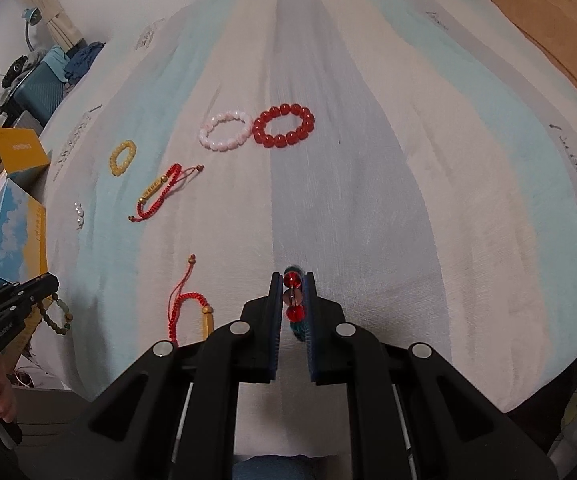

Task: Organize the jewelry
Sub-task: 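Carry both held bracelets over the open white box with both tools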

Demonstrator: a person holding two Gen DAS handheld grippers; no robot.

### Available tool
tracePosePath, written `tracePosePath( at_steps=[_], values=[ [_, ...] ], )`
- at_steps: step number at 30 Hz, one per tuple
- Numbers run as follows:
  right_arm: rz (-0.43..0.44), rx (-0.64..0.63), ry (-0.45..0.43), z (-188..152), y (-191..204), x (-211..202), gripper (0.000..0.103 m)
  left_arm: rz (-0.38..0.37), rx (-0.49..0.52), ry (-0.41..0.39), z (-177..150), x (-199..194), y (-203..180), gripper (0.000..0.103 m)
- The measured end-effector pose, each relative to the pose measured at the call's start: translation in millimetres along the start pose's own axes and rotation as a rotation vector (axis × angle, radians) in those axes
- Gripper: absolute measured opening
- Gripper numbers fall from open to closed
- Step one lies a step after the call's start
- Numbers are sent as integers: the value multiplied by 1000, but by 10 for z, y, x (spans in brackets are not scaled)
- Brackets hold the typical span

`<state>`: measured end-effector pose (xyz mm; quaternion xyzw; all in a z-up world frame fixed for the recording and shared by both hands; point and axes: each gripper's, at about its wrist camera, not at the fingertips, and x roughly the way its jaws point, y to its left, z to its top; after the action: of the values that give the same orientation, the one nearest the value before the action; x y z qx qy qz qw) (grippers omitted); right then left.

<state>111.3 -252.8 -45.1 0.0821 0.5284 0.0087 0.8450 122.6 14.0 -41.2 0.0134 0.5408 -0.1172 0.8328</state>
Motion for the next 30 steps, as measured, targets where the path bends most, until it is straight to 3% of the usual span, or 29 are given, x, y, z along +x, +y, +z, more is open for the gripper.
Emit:
tracePosePath(
  at_steps=[18,30],
  values=[
    [-10,-13,-55,135,163,-345,9,23,-18,-66,184,-442,-42,7],
    [1,-42,-87,312,475,-551,9,31,-42,-105,294,-700,67,7]
  ],
)
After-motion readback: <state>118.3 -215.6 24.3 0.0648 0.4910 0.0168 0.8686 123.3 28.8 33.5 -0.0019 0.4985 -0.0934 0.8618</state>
